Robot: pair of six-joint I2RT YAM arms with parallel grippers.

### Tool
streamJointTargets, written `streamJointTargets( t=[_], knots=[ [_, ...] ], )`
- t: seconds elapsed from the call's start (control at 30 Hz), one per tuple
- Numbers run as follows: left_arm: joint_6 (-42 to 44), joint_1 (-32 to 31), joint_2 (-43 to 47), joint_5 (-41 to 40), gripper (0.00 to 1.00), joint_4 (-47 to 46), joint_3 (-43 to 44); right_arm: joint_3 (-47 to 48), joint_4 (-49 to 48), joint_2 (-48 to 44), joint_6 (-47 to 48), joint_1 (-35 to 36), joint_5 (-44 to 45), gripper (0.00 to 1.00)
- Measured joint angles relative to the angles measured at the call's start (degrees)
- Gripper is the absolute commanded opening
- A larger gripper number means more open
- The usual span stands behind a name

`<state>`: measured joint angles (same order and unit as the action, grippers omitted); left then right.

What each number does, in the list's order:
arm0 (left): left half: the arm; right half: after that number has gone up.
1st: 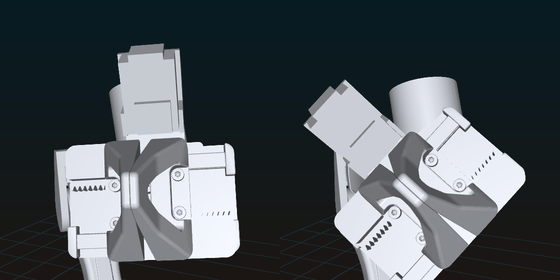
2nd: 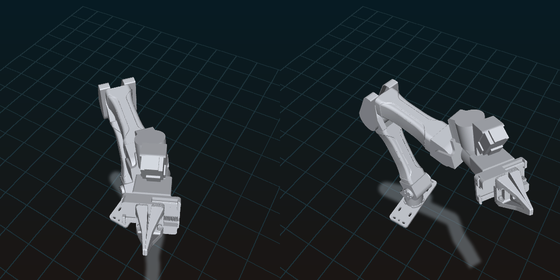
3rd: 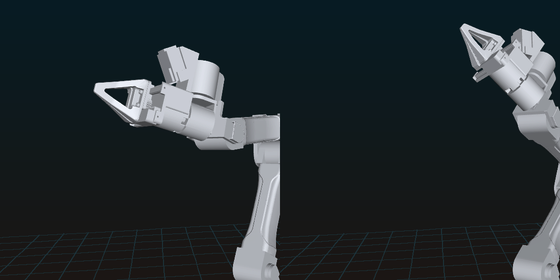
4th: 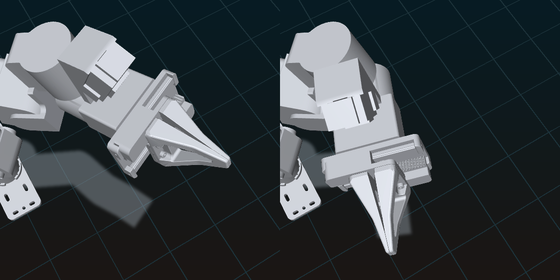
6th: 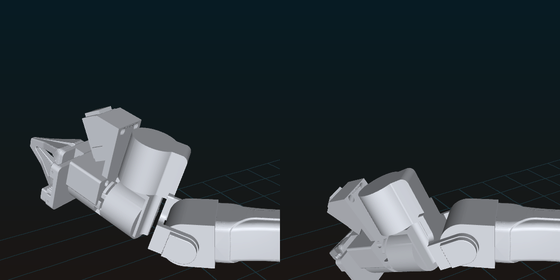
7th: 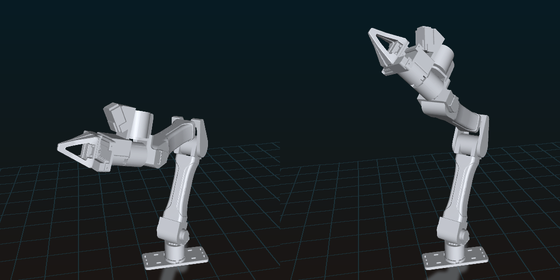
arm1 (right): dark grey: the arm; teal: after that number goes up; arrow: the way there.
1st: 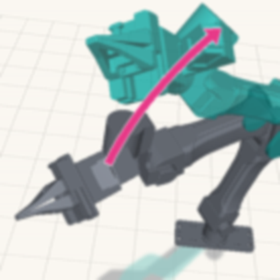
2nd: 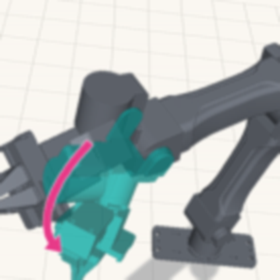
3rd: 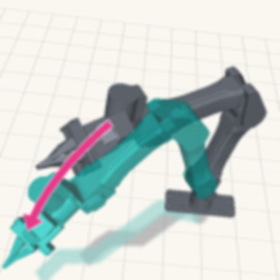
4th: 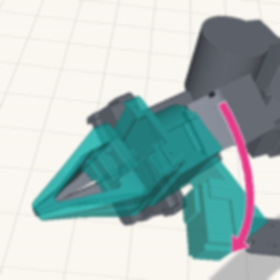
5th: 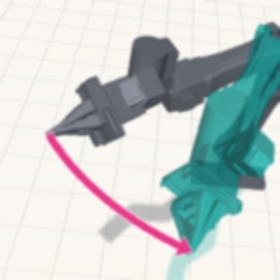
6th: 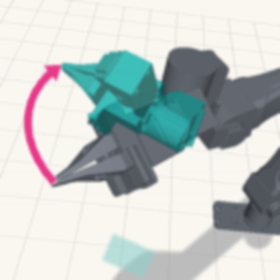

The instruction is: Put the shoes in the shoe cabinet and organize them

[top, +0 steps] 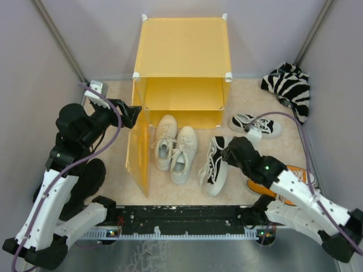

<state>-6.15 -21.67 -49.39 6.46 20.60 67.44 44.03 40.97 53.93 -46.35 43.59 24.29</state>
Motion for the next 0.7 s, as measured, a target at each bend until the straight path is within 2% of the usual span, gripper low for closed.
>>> streamJointTargets(
  t=[0.07, 0.13, 0.23, 0.5, 0.7],
  knots=[
    [0.00, 0.00, 0.00, 0.04, 0.93, 0.00, -0.02, -4.66, -3.69, -9.81, -7.56, 0.00, 3.41, 0.03],
    [-0.02, 0.00, 0.00, 0.04, 0.93, 0.02, -0.02, -8.41, -4.70, -15.56, -13.33, 0.00, 5.60, 0.23],
    [0.00, 0.00, 0.02, 0.02, 0.93, 0.02, -0.02, -11.96, -2.80, -19.15, -19.06, 0.00, 7.30, 0.38],
    [-0.04, 0.00, 0.00, 0.26, 0.93, 0.00, -0.02, -11.80, 4.11, -18.47, -20.37, 0.00, 5.46, 0.61],
    [-0.09, 0.00, 0.00, 0.59, 0.93, -0.04, -0.28, -9.05, 8.52, -18.16, -19.02, 0.00, 5.14, 0.66]
  ],
)
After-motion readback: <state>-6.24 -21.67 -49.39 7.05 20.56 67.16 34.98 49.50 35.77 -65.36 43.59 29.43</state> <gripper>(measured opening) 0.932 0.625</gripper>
